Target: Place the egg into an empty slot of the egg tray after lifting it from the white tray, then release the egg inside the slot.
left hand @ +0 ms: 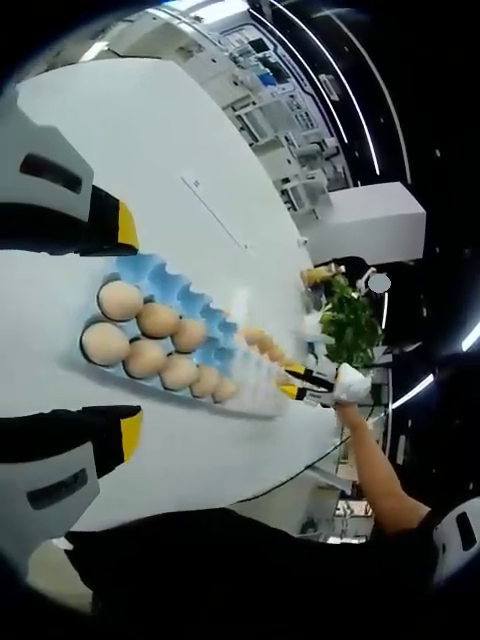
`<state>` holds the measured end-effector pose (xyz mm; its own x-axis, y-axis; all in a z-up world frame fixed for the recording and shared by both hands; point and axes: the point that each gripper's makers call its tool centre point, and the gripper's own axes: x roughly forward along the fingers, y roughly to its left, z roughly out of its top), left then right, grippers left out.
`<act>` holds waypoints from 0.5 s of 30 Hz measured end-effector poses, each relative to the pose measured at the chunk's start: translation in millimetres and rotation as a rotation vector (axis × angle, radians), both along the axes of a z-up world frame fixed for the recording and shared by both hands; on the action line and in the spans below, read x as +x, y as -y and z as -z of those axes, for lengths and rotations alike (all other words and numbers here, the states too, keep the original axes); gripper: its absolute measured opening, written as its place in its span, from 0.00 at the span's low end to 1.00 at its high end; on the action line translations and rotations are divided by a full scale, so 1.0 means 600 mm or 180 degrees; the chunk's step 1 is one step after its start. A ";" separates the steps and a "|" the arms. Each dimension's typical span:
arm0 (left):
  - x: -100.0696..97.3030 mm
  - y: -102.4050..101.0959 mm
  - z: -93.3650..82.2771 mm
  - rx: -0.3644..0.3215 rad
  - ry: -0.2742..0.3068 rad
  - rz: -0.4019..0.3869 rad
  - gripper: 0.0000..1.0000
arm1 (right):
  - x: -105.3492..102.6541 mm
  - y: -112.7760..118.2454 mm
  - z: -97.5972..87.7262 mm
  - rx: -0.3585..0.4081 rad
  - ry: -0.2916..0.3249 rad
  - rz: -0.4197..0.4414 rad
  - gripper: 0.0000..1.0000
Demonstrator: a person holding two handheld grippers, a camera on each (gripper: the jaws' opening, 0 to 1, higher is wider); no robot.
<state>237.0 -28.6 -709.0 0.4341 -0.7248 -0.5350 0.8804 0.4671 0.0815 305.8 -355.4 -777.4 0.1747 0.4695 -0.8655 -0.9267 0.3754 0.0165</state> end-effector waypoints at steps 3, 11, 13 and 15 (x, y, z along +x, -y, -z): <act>0.000 -0.003 0.000 0.0004 0.0001 -0.0013 0.61 | 0.007 0.025 -0.004 -0.0059 0.0026 0.0069 0.28; -0.004 0.001 -0.002 0.0008 -0.0003 -0.0033 0.60 | 0.030 0.130 0.020 -0.0824 0.0143 -0.0032 0.26; -0.004 -0.001 -0.002 0.0020 -0.0008 -0.0045 0.60 | 0.029 0.133 0.027 -0.0955 0.0153 -0.0204 0.27; -0.003 -0.002 -0.003 0.0022 -0.0001 -0.0057 0.60 | 0.034 0.128 0.025 -0.0937 0.0124 -0.0172 0.27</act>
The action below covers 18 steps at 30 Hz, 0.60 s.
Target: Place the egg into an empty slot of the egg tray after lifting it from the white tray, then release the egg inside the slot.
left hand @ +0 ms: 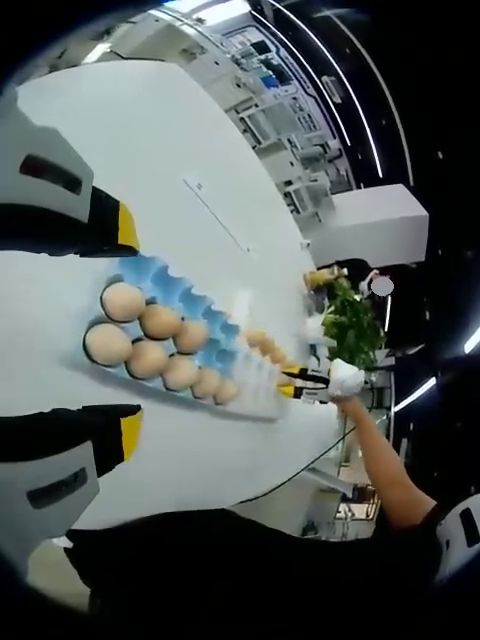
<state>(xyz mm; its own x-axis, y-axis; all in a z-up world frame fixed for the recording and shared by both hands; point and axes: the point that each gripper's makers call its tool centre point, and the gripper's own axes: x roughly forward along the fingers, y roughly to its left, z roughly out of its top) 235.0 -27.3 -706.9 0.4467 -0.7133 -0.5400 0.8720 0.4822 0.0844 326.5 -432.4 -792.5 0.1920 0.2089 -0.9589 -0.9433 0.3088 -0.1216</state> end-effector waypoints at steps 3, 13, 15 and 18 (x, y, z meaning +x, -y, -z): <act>0.000 0.000 -0.001 0.0004 -0.0012 -0.0017 0.60 | -0.007 -0.008 0.007 0.0010 -0.0227 -0.0076 0.26; -0.005 -0.003 -0.009 0.0011 0.0006 -0.0075 0.60 | -0.012 0.007 -0.027 -0.0230 -0.0032 -0.0200 0.24; -0.004 -0.005 -0.007 0.0017 0.0006 -0.0081 0.60 | -0.016 0.008 -0.041 -0.0217 0.0001 -0.0206 0.24; 0.000 -0.006 -0.007 -0.0011 0.0025 -0.0103 0.60 | -0.014 0.007 -0.065 -0.0197 0.0073 -0.0194 0.24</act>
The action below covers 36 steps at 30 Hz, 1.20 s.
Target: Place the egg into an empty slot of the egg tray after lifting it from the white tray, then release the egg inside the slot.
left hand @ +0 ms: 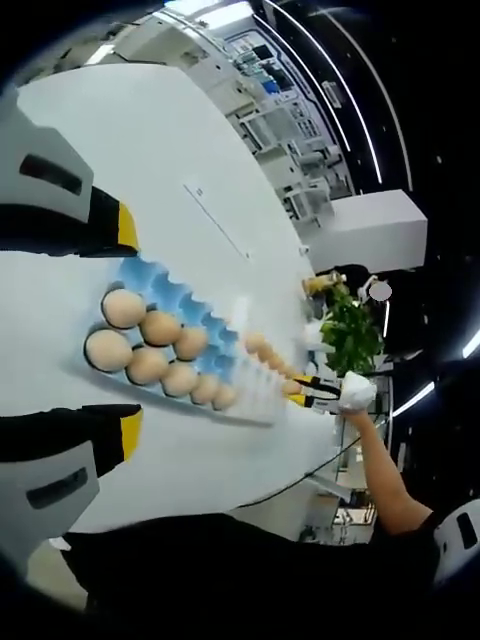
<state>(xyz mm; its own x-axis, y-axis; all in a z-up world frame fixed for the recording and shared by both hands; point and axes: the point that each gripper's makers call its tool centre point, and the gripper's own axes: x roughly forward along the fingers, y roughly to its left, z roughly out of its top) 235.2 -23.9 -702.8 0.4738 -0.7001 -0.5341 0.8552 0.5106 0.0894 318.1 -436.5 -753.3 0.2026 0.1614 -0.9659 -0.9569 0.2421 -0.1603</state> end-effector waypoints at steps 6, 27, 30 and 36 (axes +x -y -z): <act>-0.002 0.005 0.006 -0.0019 -0.0007 0.0030 0.60 | -0.002 -0.022 -0.015 0.0040 0.0048 -0.0080 0.24; 0.004 -0.003 0.015 -0.0023 -0.0022 0.0025 0.59 | -0.027 -0.156 -0.001 0.0472 -0.0073 -0.0370 0.24; 0.005 -0.002 0.015 -0.0022 -0.0023 0.0029 0.59 | -0.026 -0.188 -0.001 0.0555 -0.0083 -0.0448 0.24; 0.005 -0.003 0.018 -0.0013 -0.0033 0.0037 0.59 | -0.021 -0.234 0.004 0.0660 -0.0107 -0.0593 0.24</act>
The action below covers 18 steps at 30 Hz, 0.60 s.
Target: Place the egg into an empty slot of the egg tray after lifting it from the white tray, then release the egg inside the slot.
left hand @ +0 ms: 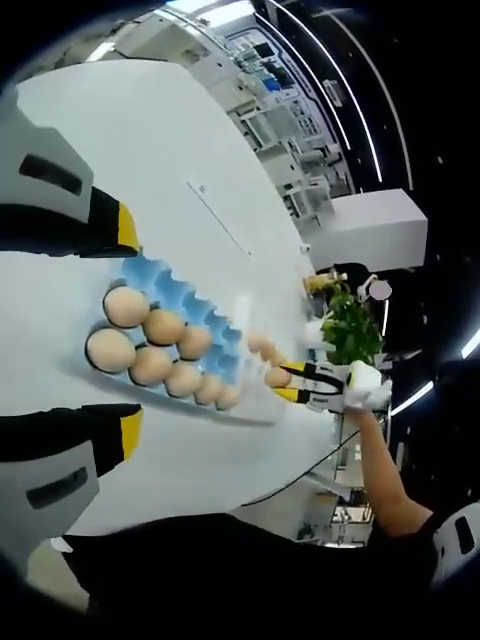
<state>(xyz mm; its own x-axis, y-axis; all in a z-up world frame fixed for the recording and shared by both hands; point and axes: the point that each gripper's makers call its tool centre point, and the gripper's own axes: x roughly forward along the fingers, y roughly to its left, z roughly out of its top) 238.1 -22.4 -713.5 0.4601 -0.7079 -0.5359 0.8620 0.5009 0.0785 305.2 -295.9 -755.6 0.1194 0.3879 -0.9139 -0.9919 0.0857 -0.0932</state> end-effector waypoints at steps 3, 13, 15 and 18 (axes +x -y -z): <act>0.000 0.000 0.000 -0.0005 -0.0003 -0.0009 0.59 | -0.001 -0.018 0.001 0.0041 -0.0017 -0.0046 0.24; 0.002 -0.003 -0.003 0.0003 0.0006 -0.0011 0.59 | -0.001 -0.072 0.005 0.0149 -0.0034 -0.0217 0.24; 0.002 -0.004 -0.002 0.0011 0.0007 -0.0007 0.59 | -0.002 -0.080 0.006 0.0168 -0.0061 -0.0225 0.24; 0.003 -0.003 -0.002 0.0006 0.0002 -0.0006 0.59 | -0.005 -0.094 0.007 0.0189 -0.0070 -0.0274 0.24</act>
<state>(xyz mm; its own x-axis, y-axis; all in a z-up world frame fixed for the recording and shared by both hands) 239.8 -20.5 -712.0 0.4617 -0.7060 -0.5371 0.8610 0.5023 0.0799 301.9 -239.5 -760.0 0.0634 0.4493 -0.8911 -0.9976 0.0048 -0.0686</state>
